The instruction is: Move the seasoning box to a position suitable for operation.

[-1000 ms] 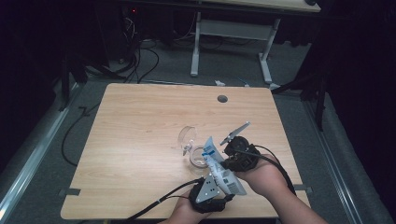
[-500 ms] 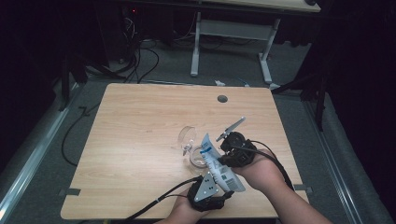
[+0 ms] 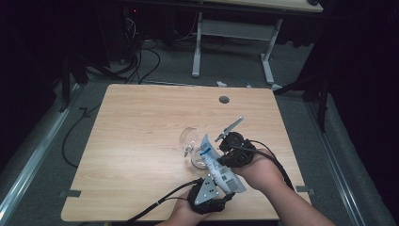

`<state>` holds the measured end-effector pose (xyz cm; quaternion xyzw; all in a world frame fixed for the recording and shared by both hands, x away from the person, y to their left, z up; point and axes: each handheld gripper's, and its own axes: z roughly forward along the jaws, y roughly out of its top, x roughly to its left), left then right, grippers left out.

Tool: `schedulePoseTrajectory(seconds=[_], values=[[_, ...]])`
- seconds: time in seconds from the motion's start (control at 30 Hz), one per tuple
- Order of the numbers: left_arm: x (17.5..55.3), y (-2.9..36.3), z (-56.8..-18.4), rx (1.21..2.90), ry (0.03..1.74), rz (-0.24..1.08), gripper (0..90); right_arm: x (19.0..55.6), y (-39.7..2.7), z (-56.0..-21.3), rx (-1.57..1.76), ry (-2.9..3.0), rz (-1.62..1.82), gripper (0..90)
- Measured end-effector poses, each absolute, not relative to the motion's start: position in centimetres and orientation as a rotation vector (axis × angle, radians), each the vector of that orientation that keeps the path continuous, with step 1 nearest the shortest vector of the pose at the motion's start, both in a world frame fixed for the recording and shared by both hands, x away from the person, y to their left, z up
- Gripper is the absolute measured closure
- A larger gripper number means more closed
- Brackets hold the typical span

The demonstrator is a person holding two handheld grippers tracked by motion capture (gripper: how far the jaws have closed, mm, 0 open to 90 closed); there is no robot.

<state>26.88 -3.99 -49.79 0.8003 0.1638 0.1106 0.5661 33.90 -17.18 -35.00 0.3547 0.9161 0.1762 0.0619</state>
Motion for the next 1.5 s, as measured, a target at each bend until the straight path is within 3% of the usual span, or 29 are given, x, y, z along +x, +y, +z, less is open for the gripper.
schedulePoseTrajectory(seconds=[1.5], values=[[26.81,-4.38,-49.33,1.883,0.399,0.281,51.8,34.82,-16.79,-34.88,1.14,2.786,0.491,89.2]])
